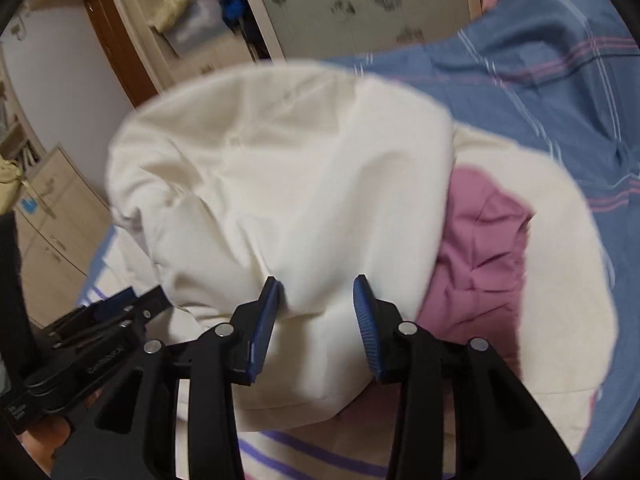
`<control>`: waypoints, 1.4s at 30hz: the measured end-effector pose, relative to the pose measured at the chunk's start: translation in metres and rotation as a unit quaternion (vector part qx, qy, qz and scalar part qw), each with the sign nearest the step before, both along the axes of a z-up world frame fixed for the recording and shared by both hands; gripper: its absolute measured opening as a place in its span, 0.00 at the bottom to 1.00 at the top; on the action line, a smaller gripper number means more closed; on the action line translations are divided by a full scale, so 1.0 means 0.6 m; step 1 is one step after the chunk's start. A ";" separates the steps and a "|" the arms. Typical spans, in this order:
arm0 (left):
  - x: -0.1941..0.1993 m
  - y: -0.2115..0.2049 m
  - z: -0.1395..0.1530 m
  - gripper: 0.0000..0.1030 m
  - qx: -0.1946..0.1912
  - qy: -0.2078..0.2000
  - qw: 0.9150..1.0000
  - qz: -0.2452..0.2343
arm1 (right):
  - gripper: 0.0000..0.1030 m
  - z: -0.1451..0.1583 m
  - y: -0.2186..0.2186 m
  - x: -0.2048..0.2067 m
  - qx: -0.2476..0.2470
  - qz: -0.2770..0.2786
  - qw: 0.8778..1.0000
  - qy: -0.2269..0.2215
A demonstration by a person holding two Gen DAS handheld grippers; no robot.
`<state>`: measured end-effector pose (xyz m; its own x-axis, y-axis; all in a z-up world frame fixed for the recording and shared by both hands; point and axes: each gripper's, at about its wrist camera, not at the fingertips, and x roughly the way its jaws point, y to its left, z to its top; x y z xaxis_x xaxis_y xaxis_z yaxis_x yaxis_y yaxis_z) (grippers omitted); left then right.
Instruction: Fold large clothes
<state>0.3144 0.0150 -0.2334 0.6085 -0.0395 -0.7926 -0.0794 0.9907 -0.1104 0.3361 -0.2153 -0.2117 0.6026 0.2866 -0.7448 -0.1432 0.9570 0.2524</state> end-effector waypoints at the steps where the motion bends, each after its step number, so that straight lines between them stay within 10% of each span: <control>1: -0.001 0.002 -0.003 0.52 0.000 0.004 1.000 -0.004 | 0.40 -0.006 0.007 -0.003 -0.014 0.000 1.000 -0.001; 3: -0.021 0.012 0.014 0.52 -0.011 -0.001 1.000 -0.014 | 0.46 0.014 0.007 -0.028 -0.002 0.010 1.000 -0.009; 6: -0.080 0.042 0.051 0.67 -0.022 -0.025 0.999 -0.008 | 0.83 0.062 -0.012 -0.092 0.037 0.029 0.998 -0.037; 16: -0.198 0.042 -0.020 0.64 0.077 0.056 0.995 -0.024 | 0.83 -0.052 0.040 -0.274 -0.123 0.089 0.988 0.035; 22: -0.338 0.154 0.050 0.89 0.060 -0.002 0.998 0.005 | 0.88 0.020 -0.075 -0.398 -0.045 0.065 0.997 0.002; 27: -0.413 0.320 0.047 0.94 0.070 -0.005 0.992 0.109 | 0.90 -0.027 -0.199 -0.457 -0.015 -0.018 0.998 0.061; 34: -0.456 0.460 -0.023 0.95 -0.122 0.043 0.981 0.145 | 0.90 -0.143 -0.255 -0.501 0.108 -0.050 0.980 0.157; 39: -0.458 0.453 -0.064 0.88 -0.185 0.046 0.971 0.142 | 0.90 -0.197 -0.241 -0.512 0.202 -0.046 0.956 0.209; 40: -0.453 0.447 -0.066 0.82 -0.183 0.043 0.972 0.142 | 0.78 -0.204 -0.237 -0.514 0.228 -0.042 0.950 0.210; 41: -0.454 0.444 -0.066 0.59 -0.190 0.040 0.971 0.139 | 0.43 -0.207 -0.233 -0.516 0.252 -0.036 0.944 0.209; 42: -0.455 0.446 -0.065 0.40 -0.217 0.036 0.967 0.131 | 0.27 -0.210 -0.227 -0.518 0.282 -0.023 0.935 0.211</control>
